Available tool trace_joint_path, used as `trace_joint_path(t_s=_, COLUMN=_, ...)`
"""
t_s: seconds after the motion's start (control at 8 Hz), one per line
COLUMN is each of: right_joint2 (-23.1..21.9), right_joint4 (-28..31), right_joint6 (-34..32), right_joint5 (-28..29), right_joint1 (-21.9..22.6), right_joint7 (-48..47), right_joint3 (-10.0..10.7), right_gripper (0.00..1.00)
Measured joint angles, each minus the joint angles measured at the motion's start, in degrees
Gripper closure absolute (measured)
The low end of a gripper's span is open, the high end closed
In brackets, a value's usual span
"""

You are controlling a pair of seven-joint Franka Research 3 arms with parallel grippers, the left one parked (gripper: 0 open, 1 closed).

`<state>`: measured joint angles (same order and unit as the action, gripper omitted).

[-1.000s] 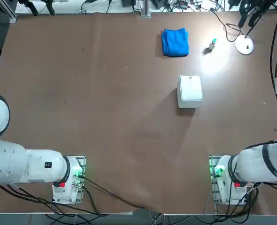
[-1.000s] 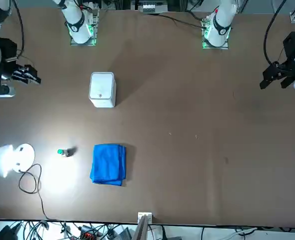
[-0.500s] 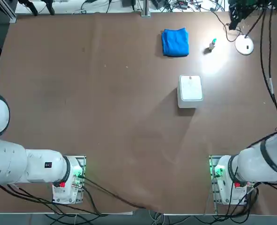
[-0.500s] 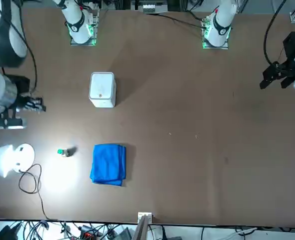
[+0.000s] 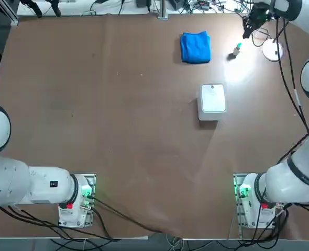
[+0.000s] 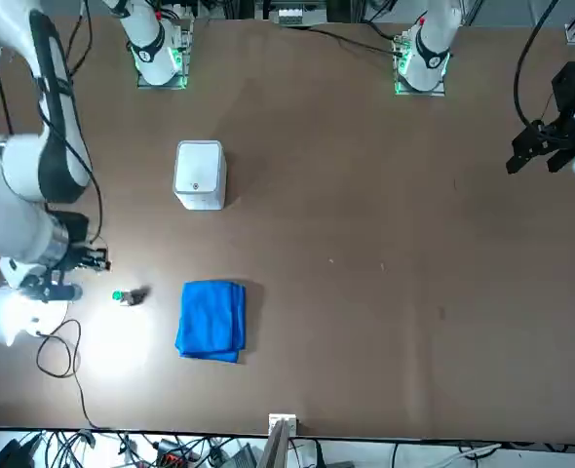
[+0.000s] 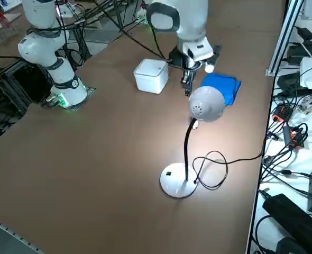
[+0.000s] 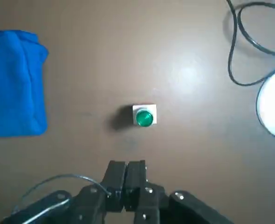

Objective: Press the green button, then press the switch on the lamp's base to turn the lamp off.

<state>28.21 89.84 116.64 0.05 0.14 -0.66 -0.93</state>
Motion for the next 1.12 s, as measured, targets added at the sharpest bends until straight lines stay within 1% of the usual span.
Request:
trace_joint_path(t_s=0.38, right_joint2=2.8, right_joint4=0.1, right_joint6=5.0, right_joint5=0.2, right_joint1=-0.2, right_joint7=-0.1, right_joint3=0.1, right_gripper=0.99)
trace_joint_path(t_s=0.62, right_joint2=3.7, right_joint4=1.7, right_joint6=11.2, right_joint5=0.2, right_joint1=-0.5, right_joint7=-0.2, right_joint3=0.2, right_gripper=0.99)
trace_joint_path(t_s=0.88, right_joint2=5.2, right_joint4=3.5, right_joint6=15.8, right_joint5=0.2, right_joint1=-0.6, right_joint7=-0.2, right_joint3=0.2, right_gripper=0.99)
trace_joint_path(t_s=1.12, right_joint2=5.9, right_joint4=4.2, right_joint6=17.0, right_joint5=0.2, right_joint1=-0.6, right_joint7=-0.2, right_joint3=0.2, right_gripper=0.99)
